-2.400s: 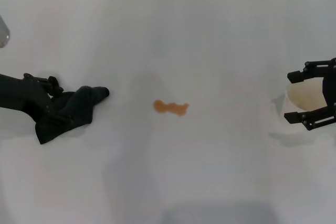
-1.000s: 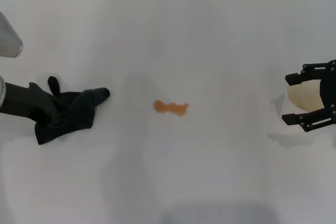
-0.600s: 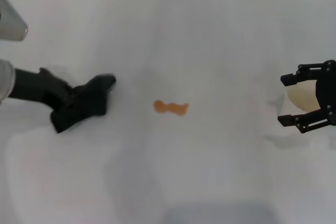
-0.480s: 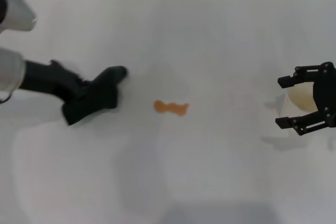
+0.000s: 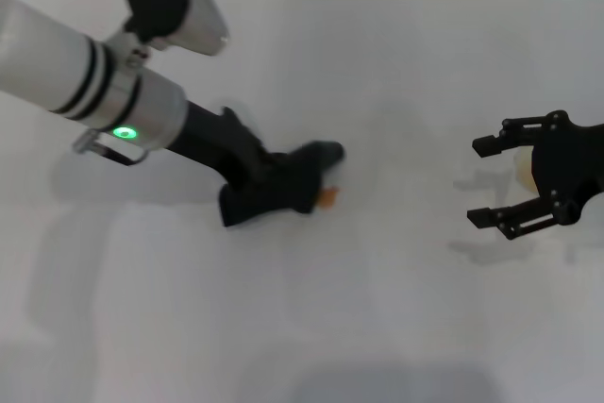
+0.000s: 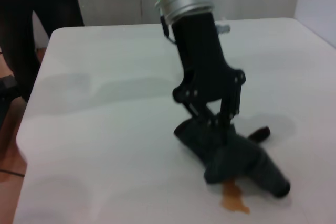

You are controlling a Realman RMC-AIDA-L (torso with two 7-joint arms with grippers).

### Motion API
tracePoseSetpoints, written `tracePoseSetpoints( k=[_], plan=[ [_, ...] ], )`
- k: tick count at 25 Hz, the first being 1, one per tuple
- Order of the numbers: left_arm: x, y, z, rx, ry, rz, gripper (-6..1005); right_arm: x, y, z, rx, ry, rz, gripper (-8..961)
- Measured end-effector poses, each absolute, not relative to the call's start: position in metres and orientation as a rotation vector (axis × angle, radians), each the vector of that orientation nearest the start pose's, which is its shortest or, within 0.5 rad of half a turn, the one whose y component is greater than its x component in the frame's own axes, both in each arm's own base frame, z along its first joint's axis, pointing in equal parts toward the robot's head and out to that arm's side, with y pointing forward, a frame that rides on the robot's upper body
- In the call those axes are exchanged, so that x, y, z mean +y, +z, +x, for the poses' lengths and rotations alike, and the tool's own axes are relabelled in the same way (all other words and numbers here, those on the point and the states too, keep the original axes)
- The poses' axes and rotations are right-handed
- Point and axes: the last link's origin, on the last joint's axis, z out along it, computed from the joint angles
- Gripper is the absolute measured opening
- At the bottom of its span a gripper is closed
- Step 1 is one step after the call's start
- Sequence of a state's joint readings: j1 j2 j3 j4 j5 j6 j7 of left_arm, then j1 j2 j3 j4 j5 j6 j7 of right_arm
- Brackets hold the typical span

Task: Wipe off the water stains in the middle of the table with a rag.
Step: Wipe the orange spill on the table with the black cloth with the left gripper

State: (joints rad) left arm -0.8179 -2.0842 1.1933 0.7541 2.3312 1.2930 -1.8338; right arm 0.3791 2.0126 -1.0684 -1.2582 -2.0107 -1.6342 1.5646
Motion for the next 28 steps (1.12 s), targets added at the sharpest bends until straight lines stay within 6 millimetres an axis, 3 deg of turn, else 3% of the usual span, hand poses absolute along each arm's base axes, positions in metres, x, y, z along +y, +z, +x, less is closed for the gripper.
tracePoseSetpoints(
  k=[6, 11, 19, 23, 28],
  plan=[
    [0.383, -0.072, -0.172, -0.343, 0.192, -3.002, 78, 0.323, 0.05, 0.222, 0.172, 0.213, -2.893, 874],
    [0.387, -0.071, -0.187, -0.385, 0.221, -2.938, 77, 0.324, 0.05, 0.221, 0.168, 0.22, -2.891, 874],
    [0.408, -0.048, -0.212, -0.562, 0.158, -2.746, 77, 0.325, 0.048, 0.219, 0.171, 0.232, -2.897, 875],
    [0.405, -0.053, -0.21, -0.542, 0.167, -2.766, 77, 0.324, 0.047, 0.219, 0.169, 0.237, -2.904, 875],
    [0.392, -0.077, -0.191, -0.467, 0.166, -2.873, 77, 0.324, 0.046, 0.217, 0.166, 0.248, -2.91, 875]
  ],
)
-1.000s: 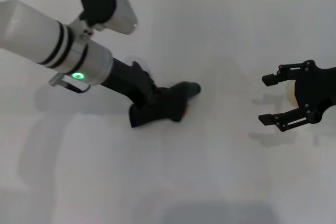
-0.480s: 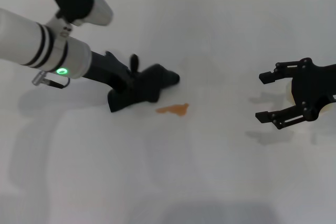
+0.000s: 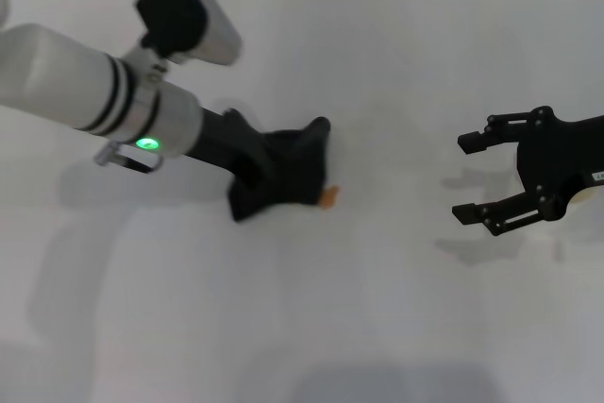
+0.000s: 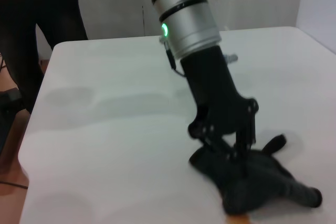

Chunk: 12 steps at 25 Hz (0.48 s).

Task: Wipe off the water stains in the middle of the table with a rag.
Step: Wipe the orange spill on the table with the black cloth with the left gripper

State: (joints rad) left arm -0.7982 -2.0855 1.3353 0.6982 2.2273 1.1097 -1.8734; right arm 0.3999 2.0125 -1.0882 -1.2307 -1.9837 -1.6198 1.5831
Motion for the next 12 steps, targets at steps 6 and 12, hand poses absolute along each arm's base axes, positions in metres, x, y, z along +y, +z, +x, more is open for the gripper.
tracePoseSetpoints(
  k=[6, 12],
  plan=[
    [0.375, -0.096, -0.175, -0.397, 0.163, -2.981, 77, 0.322, 0.046, 0.216, 0.168, 0.276, -2.913, 875],
    [0.362, -0.105, -0.17, -0.369, 0.159, -3.023, 77, 0.322, 0.046, 0.215, 0.167, 0.284, -2.911, 875]
  ],
)
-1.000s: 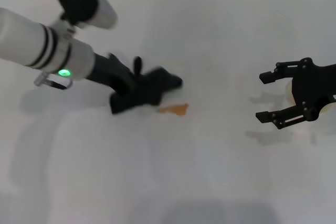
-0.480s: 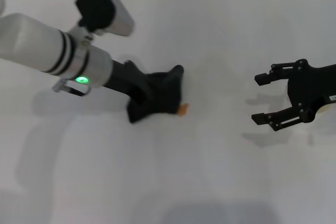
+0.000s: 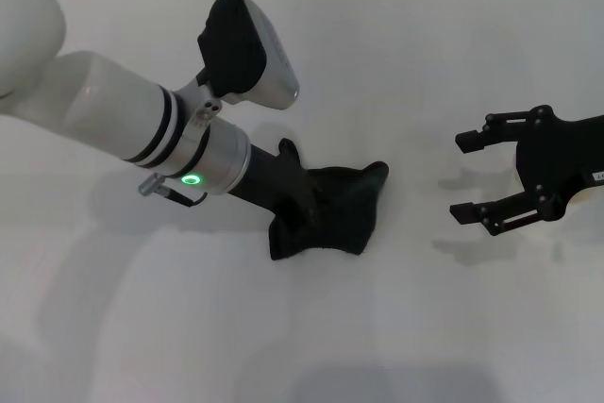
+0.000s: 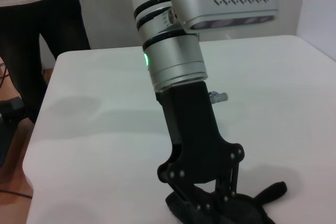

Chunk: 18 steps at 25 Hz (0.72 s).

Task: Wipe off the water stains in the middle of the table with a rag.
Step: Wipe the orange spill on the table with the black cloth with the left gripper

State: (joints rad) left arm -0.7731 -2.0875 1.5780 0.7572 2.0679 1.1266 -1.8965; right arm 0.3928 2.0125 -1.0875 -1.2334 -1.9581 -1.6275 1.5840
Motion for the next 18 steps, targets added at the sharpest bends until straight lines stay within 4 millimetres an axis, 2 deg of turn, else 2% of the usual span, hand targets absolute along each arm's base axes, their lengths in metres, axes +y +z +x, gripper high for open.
tracePoseSetpoints(
  k=[4, 9, 13, 18],
  plan=[
    [0.366, -0.099, -0.178, -0.407, 0.154, -2.971, 77, 0.322, 0.046, 0.215, 0.167, 0.286, -2.912, 875],
    [0.387, -0.072, -0.207, -0.51, 0.162, -2.81, 76, 0.323, 0.046, 0.213, 0.159, 0.287, -2.913, 874],
    [0.395, -0.061, -0.215, -0.549, 0.136, -2.743, 76, 0.323, 0.046, 0.213, 0.152, 0.285, -2.914, 874],
    [0.395, -0.061, -0.216, -0.545, 0.143, -2.744, 76, 0.322, 0.044, 0.213, 0.146, 0.28, -2.921, 873]
  ],
)
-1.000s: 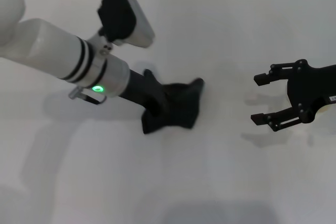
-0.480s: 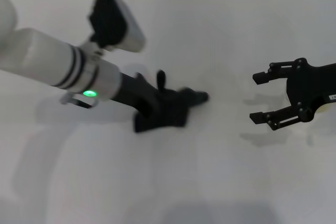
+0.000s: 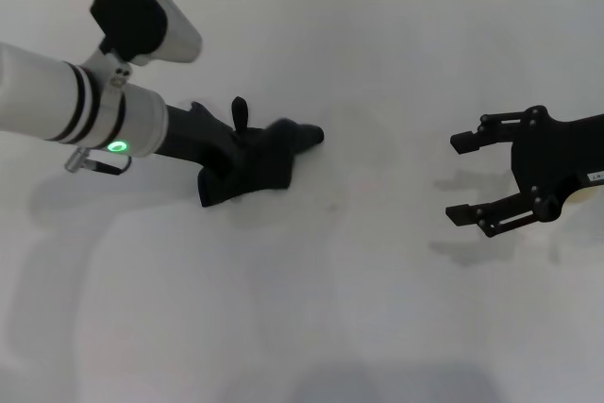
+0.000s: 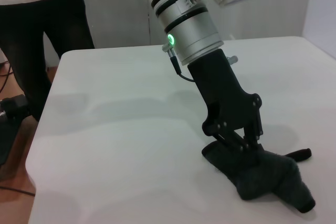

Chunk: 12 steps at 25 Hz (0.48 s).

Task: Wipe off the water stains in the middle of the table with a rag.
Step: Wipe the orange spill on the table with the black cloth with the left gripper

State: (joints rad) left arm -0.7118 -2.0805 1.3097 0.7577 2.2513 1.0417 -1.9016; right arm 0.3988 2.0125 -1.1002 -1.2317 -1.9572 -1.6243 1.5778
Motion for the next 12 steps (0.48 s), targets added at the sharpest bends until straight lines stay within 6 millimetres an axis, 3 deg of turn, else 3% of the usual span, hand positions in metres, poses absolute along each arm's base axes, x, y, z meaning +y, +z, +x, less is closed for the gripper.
tracePoseSetpoints(
  k=[12],
  plan=[
    [0.361, -0.11, -0.165, -0.325, 0.139, -2.986, 76, 0.321, 0.043, 0.213, 0.145, 0.278, -2.926, 873]
  ],
)
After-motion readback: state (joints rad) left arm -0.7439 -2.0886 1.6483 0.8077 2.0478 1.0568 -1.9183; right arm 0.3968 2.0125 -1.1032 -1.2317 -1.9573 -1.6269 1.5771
